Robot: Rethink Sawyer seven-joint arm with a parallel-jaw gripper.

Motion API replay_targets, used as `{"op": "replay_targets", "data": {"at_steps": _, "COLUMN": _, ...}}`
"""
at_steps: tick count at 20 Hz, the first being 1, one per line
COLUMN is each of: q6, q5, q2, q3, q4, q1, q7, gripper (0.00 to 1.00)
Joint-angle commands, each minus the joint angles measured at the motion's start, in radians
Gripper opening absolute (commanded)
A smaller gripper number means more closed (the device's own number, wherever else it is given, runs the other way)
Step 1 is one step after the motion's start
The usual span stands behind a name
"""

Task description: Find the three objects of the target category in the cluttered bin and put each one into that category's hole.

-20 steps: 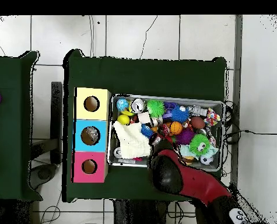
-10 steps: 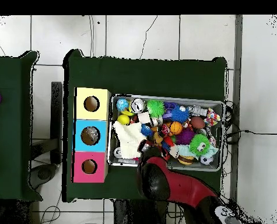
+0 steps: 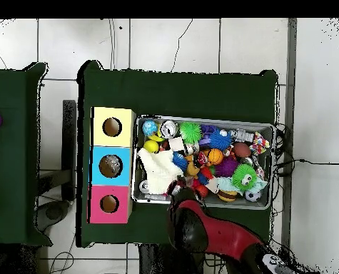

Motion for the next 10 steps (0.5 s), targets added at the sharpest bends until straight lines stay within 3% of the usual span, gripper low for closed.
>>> {"op": "replay_targets", "data": {"at_steps": 1, "q6": -0.105, "q5": -0.039, "q2": 0.038, "q3": 0.028, "q4": -0.014, "q1": -0.011, "q7": 0.174, "gripper": 1.00}}
{"op": "replay_targets", "data": {"at_steps": 10, "q6": -0.137, "q5": -0.050, "q2": 0.063, "q3": 0.036, "q4": -0.005, "q1": -0.031, "q7": 0.196, "gripper": 1.00}}
